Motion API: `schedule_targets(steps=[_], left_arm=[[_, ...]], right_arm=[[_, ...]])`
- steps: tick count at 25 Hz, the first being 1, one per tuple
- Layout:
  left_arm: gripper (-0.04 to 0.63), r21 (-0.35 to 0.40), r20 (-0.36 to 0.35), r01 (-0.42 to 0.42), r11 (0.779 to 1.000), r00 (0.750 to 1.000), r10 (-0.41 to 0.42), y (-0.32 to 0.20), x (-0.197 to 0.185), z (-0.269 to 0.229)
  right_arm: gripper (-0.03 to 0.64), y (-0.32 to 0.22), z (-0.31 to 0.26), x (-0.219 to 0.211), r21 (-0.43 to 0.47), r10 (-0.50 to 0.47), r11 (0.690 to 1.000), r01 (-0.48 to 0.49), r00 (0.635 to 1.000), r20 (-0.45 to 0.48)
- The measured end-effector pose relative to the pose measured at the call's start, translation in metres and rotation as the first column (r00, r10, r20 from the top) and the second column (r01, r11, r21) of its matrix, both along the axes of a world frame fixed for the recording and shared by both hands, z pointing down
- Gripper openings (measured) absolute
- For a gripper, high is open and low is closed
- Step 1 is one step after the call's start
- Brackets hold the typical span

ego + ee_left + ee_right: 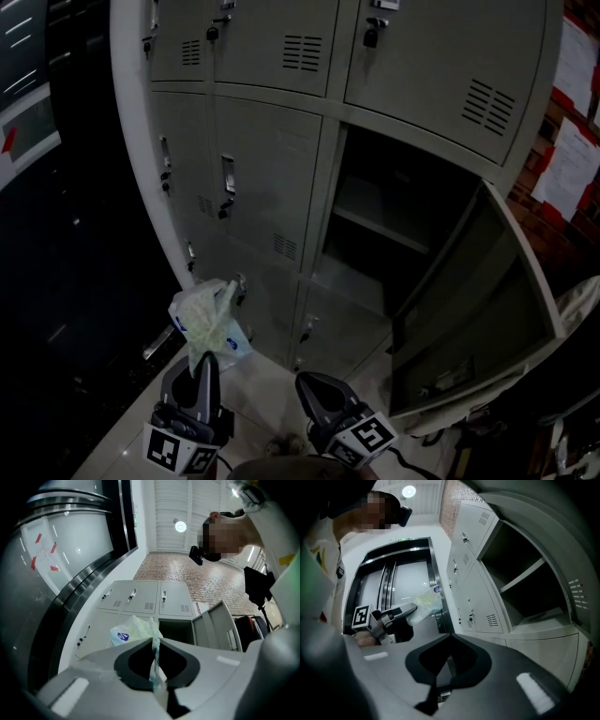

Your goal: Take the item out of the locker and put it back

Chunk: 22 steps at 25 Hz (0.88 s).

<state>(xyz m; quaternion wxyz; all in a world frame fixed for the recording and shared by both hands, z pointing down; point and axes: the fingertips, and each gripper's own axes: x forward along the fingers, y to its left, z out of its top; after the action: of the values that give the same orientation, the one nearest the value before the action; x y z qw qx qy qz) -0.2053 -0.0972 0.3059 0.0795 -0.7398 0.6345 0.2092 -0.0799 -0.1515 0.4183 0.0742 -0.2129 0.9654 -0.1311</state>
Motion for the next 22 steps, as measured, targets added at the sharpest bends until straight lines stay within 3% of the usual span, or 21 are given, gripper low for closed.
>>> schedule_targets(steps=[7, 10, 13, 17, 19, 22], left_arm=[[0.006, 0.010, -0.009, -0.021, 1.000, 1.000, 0.021, -0.004, 0.006, -0.006], [0.006, 0.032, -0.007, -0.101, 0.994, 0.995, 0.102, -0.028, 0.025, -0.021], [0.006, 0.065, 0.057, -0.242, 0.968, 0.969, 0.238, -0.074, 0.061, -0.054], [0.006, 0.037, 0.127, -0.372, 0.928, 0.922, 0.365, -0.150, 0.114, -0.084], [0.006, 0.007, 0.132, -0.415, 0.910, 0.902, 0.410, -0.192, 0.139, -0.090], [0.006, -0.052, 0.144, -0.427, 0.903, 0.891, 0.430, -0.257, 0.166, -0.097]], right_arm=[[0.002, -0.001, 0.001, 0.005, -0.025, 0.014, 1.000, -0.014, 1.000, 0.013], [0.001, -0.002, 0.004, 0.009, -0.035, 0.029, 0.999, -0.029, 1.000, 0.009], [0.000, -0.002, 0.013, 0.014, -0.059, 0.043, 0.997, -0.043, 0.999, 0.002], [0.001, -0.007, 0.014, 0.027, -0.069, 0.098, 0.993, -0.097, 0.995, 0.005], [0.002, -0.010, 0.014, 0.035, -0.081, 0.131, 0.988, -0.130, 0.991, 0.012], [0.000, -0.017, 0.015, 0.049, -0.093, 0.181, 0.980, -0.179, 0.983, 0.022]])
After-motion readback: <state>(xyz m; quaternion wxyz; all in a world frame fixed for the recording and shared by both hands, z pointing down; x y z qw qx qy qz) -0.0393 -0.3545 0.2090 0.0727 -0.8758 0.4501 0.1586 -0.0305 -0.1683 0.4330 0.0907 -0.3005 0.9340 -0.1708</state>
